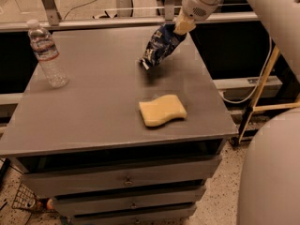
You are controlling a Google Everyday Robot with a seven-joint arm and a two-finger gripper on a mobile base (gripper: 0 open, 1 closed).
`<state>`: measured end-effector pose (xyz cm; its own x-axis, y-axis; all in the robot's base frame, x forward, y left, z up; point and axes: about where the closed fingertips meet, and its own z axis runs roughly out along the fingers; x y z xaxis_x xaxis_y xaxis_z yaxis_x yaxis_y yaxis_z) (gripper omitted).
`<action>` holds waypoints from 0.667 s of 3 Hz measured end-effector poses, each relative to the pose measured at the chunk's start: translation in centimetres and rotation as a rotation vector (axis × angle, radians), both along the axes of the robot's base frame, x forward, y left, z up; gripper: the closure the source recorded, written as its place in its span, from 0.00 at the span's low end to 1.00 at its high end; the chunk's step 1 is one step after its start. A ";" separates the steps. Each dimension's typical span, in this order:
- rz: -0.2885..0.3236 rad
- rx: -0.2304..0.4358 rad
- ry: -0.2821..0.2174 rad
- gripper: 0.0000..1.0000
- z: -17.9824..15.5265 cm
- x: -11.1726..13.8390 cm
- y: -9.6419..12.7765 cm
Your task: Move blue chip bag near water bottle
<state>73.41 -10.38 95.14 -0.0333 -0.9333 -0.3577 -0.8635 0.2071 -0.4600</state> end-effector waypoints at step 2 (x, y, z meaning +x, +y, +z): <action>0.143 0.018 -0.024 1.00 1.6 -2.1 4.0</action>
Offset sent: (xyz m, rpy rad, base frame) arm -0.0160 0.0296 0.0126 0.0149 -0.0181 0.1050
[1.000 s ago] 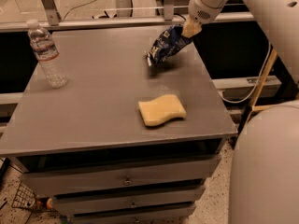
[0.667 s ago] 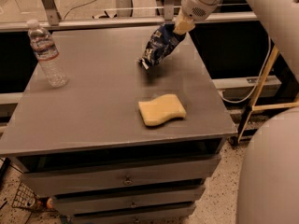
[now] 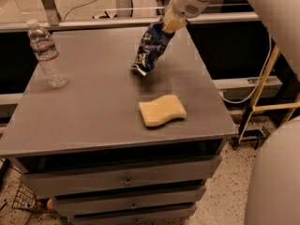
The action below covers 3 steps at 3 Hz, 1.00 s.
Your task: Move blue chip bag near water bottle
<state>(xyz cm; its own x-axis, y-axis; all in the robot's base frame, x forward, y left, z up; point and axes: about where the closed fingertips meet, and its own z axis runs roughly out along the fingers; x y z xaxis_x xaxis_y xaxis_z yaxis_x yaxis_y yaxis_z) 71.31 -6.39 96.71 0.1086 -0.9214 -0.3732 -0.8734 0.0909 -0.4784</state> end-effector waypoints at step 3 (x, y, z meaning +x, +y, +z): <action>0.482 0.100 0.079 1.00 -1.7 -4.0 12.8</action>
Offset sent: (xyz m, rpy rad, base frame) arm -0.0382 0.1055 0.0084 0.0996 0.0260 0.4680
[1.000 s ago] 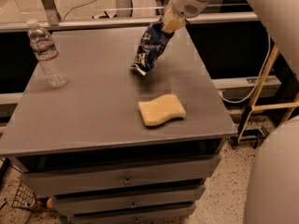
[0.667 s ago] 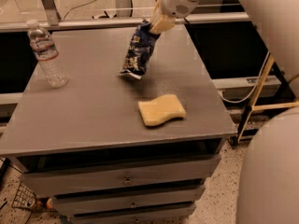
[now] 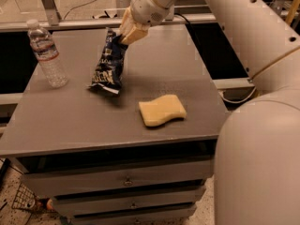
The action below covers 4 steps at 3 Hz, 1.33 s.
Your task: Move blue chip bag near water bottle
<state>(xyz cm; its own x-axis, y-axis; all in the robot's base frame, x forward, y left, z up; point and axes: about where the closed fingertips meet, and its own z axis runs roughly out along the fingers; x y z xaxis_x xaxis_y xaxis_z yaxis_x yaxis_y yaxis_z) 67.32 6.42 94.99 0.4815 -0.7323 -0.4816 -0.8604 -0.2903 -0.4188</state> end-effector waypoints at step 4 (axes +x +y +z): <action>0.232 0.023 0.100 1.00 -4.5 -2.0 10.0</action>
Offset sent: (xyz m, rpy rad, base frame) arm -0.0174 0.0800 -0.0295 0.0120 0.0769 0.2190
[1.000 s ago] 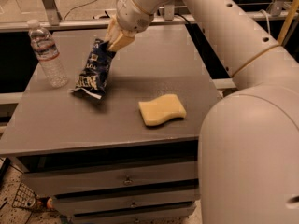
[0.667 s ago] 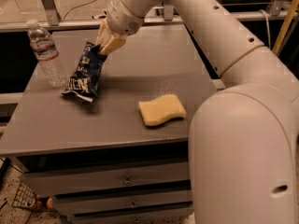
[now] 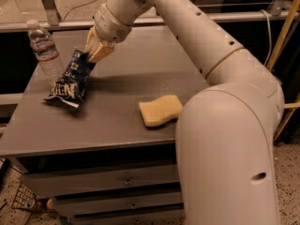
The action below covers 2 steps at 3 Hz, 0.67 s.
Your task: Move blue chip bag near water bottle
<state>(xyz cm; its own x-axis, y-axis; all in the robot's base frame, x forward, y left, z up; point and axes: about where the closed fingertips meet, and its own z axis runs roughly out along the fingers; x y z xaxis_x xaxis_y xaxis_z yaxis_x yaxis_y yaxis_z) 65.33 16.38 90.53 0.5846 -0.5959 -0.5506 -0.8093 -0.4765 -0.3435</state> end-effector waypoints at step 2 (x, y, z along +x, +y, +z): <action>0.003 0.003 0.003 0.51 -0.5 0.1 0.6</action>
Offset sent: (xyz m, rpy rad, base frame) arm 0.0005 0.0024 -0.0019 0.0013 0.0009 0.0007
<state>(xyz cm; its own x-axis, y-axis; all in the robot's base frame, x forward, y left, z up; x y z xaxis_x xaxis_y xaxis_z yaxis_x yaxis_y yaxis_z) 65.42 17.01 90.05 0.5846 -0.5925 -0.5543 -0.8090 -0.4780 -0.3422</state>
